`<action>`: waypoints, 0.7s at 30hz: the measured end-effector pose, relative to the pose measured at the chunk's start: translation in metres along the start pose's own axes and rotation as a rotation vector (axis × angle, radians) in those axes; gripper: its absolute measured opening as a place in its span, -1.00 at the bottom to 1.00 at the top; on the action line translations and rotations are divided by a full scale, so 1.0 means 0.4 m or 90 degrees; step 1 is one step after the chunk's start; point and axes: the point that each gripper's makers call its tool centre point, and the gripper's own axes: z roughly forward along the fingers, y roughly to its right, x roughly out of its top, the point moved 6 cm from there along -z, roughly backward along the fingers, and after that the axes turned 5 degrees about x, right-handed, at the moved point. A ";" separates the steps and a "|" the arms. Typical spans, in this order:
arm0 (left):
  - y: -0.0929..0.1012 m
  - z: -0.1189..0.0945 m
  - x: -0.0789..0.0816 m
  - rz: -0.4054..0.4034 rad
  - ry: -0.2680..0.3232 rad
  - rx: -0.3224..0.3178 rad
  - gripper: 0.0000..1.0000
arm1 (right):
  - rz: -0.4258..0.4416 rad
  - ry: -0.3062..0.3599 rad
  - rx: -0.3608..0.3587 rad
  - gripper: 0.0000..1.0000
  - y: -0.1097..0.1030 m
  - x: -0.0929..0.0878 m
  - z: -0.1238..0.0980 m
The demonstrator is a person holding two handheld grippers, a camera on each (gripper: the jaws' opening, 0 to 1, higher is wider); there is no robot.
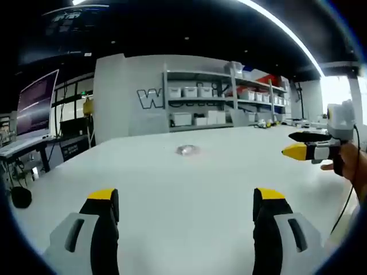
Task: Open the resealable bag by pulling the two sides of the seal apart until the entire bag opening is separated and visibly accessible.
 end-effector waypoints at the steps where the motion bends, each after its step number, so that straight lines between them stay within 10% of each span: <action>1: 0.000 0.000 0.000 0.000 0.000 -0.001 0.94 | -0.001 -0.001 0.001 0.71 -0.001 0.000 0.000; 21: 0.000 0.003 -0.001 0.000 0.000 -0.005 0.92 | -0.010 0.001 0.018 0.64 -0.017 0.004 0.013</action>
